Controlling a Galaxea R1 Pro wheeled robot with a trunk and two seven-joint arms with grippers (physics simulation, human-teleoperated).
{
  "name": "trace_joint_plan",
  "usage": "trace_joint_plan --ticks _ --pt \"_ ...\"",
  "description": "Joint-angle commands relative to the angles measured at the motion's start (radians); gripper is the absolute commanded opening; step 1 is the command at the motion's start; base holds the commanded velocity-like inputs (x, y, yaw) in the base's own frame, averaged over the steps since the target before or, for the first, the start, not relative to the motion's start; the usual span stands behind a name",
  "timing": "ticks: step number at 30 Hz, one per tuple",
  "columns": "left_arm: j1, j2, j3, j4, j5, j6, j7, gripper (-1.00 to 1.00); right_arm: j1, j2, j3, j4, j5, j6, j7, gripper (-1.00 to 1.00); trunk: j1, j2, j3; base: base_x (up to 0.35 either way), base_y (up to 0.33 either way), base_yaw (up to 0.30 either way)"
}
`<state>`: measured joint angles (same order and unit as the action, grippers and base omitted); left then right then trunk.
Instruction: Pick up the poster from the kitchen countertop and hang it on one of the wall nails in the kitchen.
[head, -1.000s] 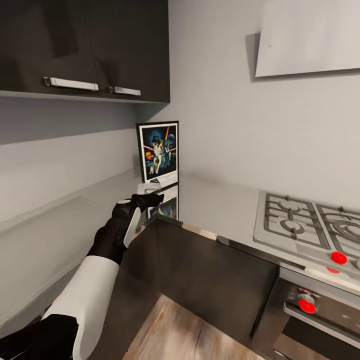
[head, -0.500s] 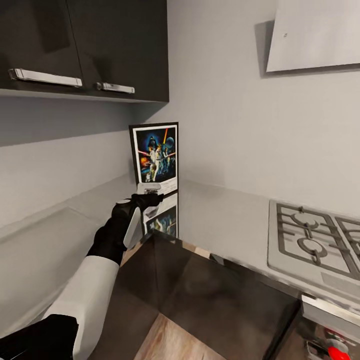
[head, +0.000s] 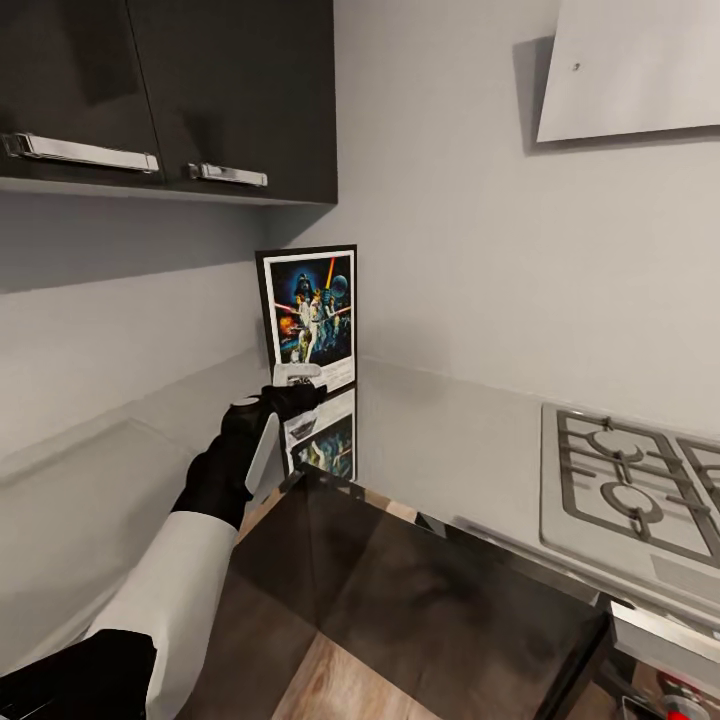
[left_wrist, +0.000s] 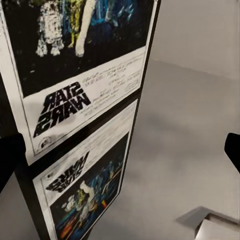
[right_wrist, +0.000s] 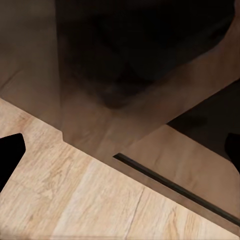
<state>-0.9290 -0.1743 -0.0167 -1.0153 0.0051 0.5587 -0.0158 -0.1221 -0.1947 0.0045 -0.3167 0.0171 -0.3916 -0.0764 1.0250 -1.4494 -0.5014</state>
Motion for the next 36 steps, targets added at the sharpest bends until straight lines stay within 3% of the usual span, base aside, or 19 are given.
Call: trace_joint_plan --ticks 1,3,4,8,9,16,25,36 --pt "-0.001 0.006 0.003 -0.019 0.0 0.008 -0.006 1.0 -0.001 0.0 0.001 0.001 0.002 -0.003 -0.003 1.0 0.0 -0.001 -0.001 0.0 0.0 0.0" --pt "-0.001 0.026 0.004 -0.03 0.001 0.009 -0.009 1.0 -0.001 0.0 0.001 0.001 0.002 -0.003 -0.003 1.0 0.0 -0.001 -0.001 0.0 0.0 0.0" --pt "-0.001 0.063 0.004 -0.038 0.003 0.011 -0.012 1.0 -0.001 0.0 0.002 0.003 0.003 -0.003 -0.003 1.0 0.0 -0.001 -0.001 0.0 0.0 0.0" --pt "-0.001 0.111 0.004 -0.04 0.006 0.021 -0.022 1.0 -0.001 0.0 0.003 0.009 0.003 -0.003 -0.003 1.0 0.0 -0.001 -0.001 0.0 0.0 0.0" --pt "-0.001 0.139 0.005 -0.051 0.006 0.028 -0.067 1.0 -0.001 0.001 0.003 0.012 0.002 -0.001 -0.003 1.0 0.0 -0.001 -0.001 0.0 0.0 0.0" --pt "-0.001 0.154 0.005 -0.068 0.006 0.029 -0.089 1.0 -0.001 0.001 0.003 0.013 0.002 -0.001 -0.003 1.0 0.0 -0.001 -0.001 0.0 0.0 0.0" --pt "-0.001 0.164 0.001 -0.068 0.003 0.03 -0.195 1.0 -0.001 0.001 0.003 0.013 0.003 -0.001 -0.003 1.0 0.0 -0.001 -0.001 0.0 0.0 0.0" --pt "-0.014 0.162 -0.005 -0.055 0.0 0.039 -0.209 1.0 -0.001 0.001 0.003 0.013 0.003 -0.001 -0.003 1.0 0.0 -0.001 -0.001 0.0 0.0 0.0"
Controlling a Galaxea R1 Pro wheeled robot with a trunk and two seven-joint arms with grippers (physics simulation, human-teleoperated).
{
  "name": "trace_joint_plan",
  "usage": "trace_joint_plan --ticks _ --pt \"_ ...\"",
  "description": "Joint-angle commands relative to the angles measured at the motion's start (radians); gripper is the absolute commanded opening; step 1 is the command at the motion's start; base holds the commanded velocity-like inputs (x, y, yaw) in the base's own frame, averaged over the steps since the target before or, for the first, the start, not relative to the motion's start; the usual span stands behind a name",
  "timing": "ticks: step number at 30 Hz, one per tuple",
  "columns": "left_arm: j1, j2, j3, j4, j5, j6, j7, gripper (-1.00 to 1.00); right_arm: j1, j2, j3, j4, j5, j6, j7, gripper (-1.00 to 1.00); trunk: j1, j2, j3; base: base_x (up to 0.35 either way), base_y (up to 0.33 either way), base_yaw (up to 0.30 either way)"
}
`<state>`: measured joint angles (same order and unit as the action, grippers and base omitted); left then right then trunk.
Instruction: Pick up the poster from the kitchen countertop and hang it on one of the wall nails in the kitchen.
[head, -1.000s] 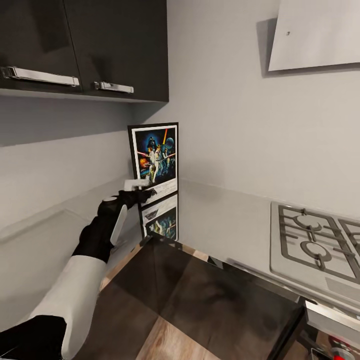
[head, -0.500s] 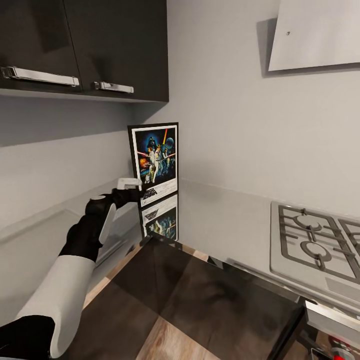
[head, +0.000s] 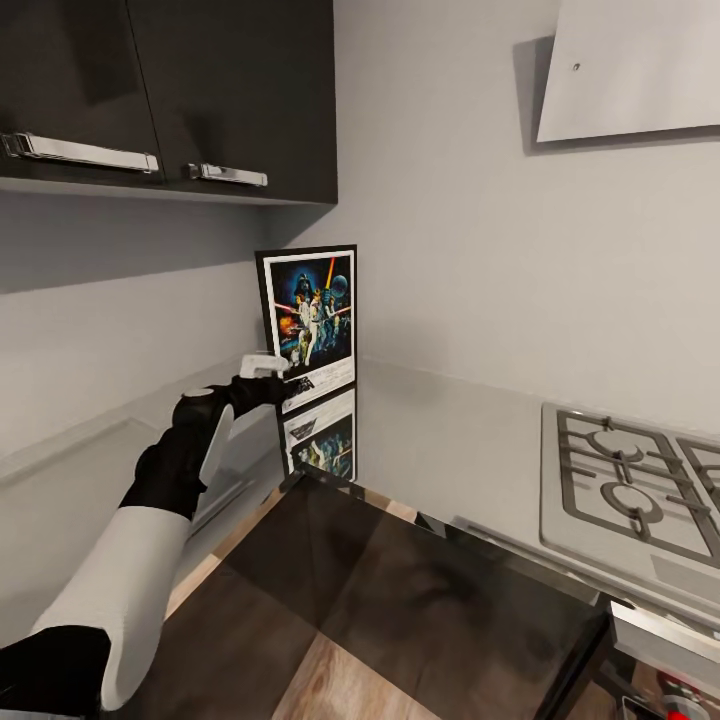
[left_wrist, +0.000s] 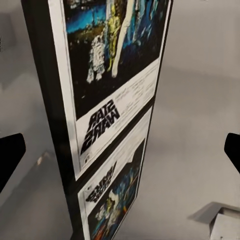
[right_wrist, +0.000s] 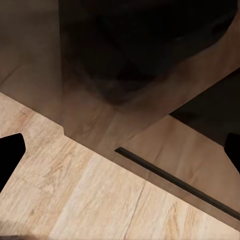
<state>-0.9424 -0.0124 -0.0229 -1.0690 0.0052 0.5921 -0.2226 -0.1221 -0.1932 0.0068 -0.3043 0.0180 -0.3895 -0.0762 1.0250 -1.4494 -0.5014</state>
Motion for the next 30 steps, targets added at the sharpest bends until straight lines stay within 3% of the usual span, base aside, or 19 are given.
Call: trace_joint_plan --ticks 1,2,3,15,16,21,22,30 --pt "-0.011 0.0 0.001 0.006 0.0 0.013 -0.002 1.0 -0.001 0.0 0.001 0.001 0.002 -0.002 -0.004 1.0 0.0 -0.001 -0.001 0.0 0.0 0.0" --pt "-0.034 0.0 0.001 0.028 0.0 0.031 -0.001 1.0 -0.001 0.0 0.001 0.001 0.002 -0.002 -0.004 1.0 0.0 -0.001 -0.001 0.0 0.0 0.0" --pt "-0.1 0.002 0.001 0.086 -0.001 0.061 0.001 1.0 -0.001 0.0 0.001 0.001 0.002 -0.002 -0.004 1.0 0.0 -0.001 -0.001 0.0 0.0 0.0" --pt "-0.175 0.03 0.009 0.155 -0.001 0.074 0.0 1.0 -0.001 0.0 0.001 0.001 0.002 -0.002 -0.004 1.0 0.0 -0.001 -0.001 0.0 0.0 0.0" --pt "-0.218 0.032 0.009 0.238 -0.001 0.072 0.001 1.0 -0.001 0.0 0.001 0.002 0.002 -0.002 -0.004 1.0 0.0 -0.001 -0.001 0.0 0.0 0.0" --pt "-0.269 0.032 0.009 0.337 -0.001 0.068 0.002 1.0 -0.001 0.0 0.001 0.002 0.002 -0.002 -0.004 1.0 0.0 -0.001 -0.001 0.0 0.0 0.0" --pt "-0.304 0.032 0.009 0.384 0.0 0.067 0.002 1.0 -0.001 0.0 0.001 0.002 0.002 -0.002 -0.004 1.0 0.0 -0.001 -0.001 0.0 0.0 0.0" --pt "-0.357 0.031 0.008 0.454 0.002 0.031 0.001 1.0 -0.001 0.001 0.001 0.002 0.002 -0.002 -0.004 1.0 0.0 -0.001 -0.004 0.0 0.0 0.0"
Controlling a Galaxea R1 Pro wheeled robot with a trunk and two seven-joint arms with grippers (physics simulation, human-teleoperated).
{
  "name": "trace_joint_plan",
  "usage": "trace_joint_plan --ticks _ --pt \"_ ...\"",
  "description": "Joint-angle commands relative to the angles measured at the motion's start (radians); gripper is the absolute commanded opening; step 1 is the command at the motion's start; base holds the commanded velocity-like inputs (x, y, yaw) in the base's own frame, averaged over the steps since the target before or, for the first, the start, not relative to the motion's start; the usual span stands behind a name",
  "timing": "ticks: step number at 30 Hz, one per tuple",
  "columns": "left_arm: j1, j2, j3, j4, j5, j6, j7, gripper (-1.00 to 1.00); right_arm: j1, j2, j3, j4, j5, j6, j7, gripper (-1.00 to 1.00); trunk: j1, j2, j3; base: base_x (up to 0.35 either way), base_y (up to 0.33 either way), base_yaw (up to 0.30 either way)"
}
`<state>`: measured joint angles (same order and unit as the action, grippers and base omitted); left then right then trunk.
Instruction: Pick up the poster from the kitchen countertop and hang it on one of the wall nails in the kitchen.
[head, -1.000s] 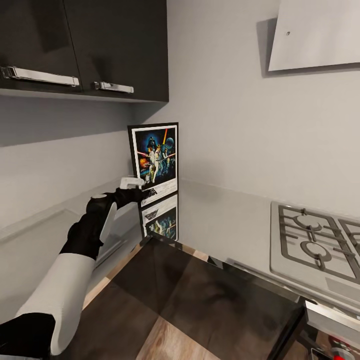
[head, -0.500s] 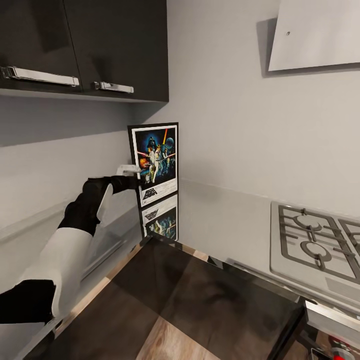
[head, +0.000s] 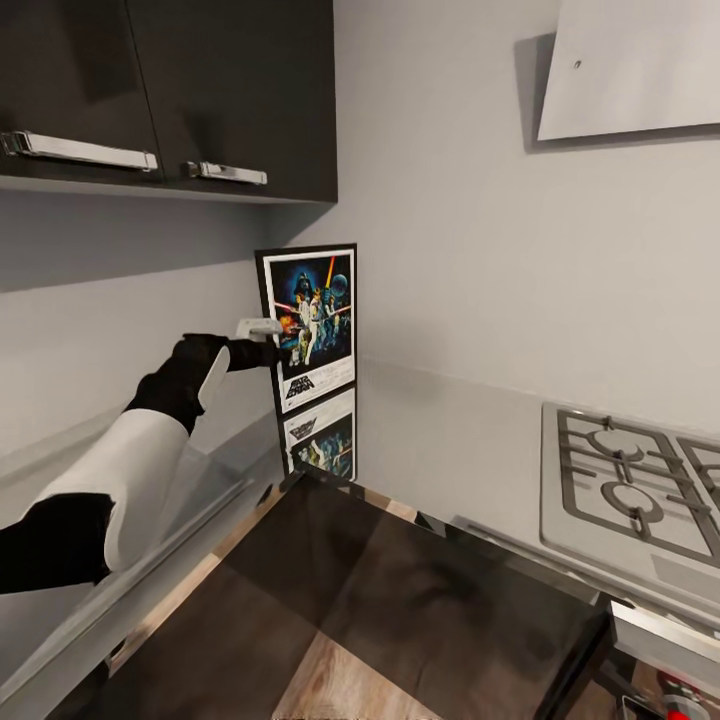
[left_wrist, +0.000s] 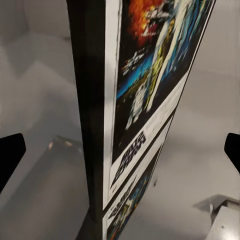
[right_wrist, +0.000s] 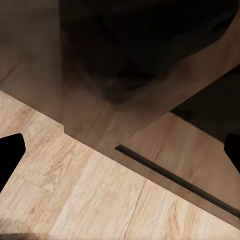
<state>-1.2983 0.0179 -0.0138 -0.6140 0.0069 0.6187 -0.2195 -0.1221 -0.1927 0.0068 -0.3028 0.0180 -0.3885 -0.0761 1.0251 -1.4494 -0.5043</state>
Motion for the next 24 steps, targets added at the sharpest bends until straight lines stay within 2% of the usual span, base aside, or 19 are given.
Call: trace_joint_plan --ticks 1,24 --pt "-0.002 0.001 -0.001 0.0 0.001 0.003 -0.003 1.0 -0.001 0.0 0.001 0.001 0.002 -0.003 -0.004 1.0 0.0 -0.001 -0.002 0.0 0.0 0.0" --pt "-0.006 0.004 0.001 -0.004 0.004 -0.008 -0.006 1.0 -0.001 0.001 0.001 0.001 0.002 -0.003 -0.004 1.0 0.0 -0.001 -0.038 0.0 0.0 0.0"
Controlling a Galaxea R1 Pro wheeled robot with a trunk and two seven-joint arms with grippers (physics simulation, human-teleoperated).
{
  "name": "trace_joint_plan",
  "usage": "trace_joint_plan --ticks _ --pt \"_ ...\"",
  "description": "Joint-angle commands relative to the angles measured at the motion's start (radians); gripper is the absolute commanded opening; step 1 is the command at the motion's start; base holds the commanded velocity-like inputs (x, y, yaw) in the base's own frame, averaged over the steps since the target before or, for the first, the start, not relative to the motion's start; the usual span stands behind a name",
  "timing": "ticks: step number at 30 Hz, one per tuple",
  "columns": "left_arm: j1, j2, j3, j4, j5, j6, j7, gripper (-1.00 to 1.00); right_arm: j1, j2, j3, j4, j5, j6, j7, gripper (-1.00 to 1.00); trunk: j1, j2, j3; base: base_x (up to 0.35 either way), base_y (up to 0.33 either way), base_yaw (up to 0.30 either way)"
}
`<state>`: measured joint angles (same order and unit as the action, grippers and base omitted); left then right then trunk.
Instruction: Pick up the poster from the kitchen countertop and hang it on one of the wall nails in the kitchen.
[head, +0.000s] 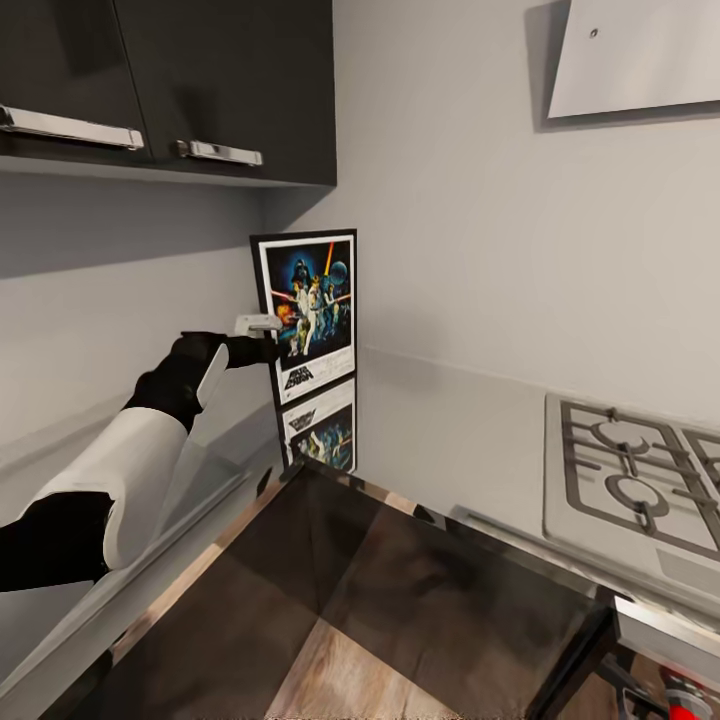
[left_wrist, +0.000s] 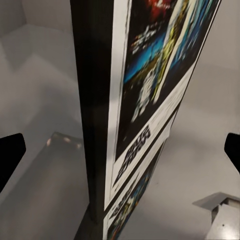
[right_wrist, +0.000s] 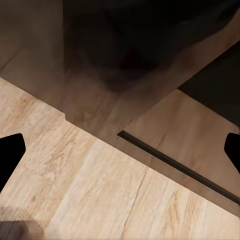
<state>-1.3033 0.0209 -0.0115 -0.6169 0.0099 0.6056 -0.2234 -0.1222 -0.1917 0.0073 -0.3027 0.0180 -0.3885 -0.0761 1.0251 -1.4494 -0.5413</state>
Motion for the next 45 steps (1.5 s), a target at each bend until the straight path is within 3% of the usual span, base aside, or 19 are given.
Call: trace_joint_plan --ticks 1,18,45 --pt "-0.001 0.001 -0.001 -0.001 0.001 0.005 -0.002 1.0 -0.001 0.0 0.001 0.001 0.002 -0.003 -0.004 1.0 0.0 -0.001 -0.003 0.0 0.0 0.0" --pt "-0.001 0.001 0.0 -0.008 0.001 0.005 -0.002 1.0 -0.001 0.0 0.0 0.001 0.047 -0.004 -0.004 1.0 0.0 -0.001 -0.023 0.0 0.0 0.0" --pt "-0.001 0.001 0.005 -0.009 0.001 0.005 -0.002 1.0 -0.001 0.0 -0.001 -0.001 0.048 -0.003 -0.004 1.0 0.0 -0.001 -0.024 0.001 0.0 0.0"
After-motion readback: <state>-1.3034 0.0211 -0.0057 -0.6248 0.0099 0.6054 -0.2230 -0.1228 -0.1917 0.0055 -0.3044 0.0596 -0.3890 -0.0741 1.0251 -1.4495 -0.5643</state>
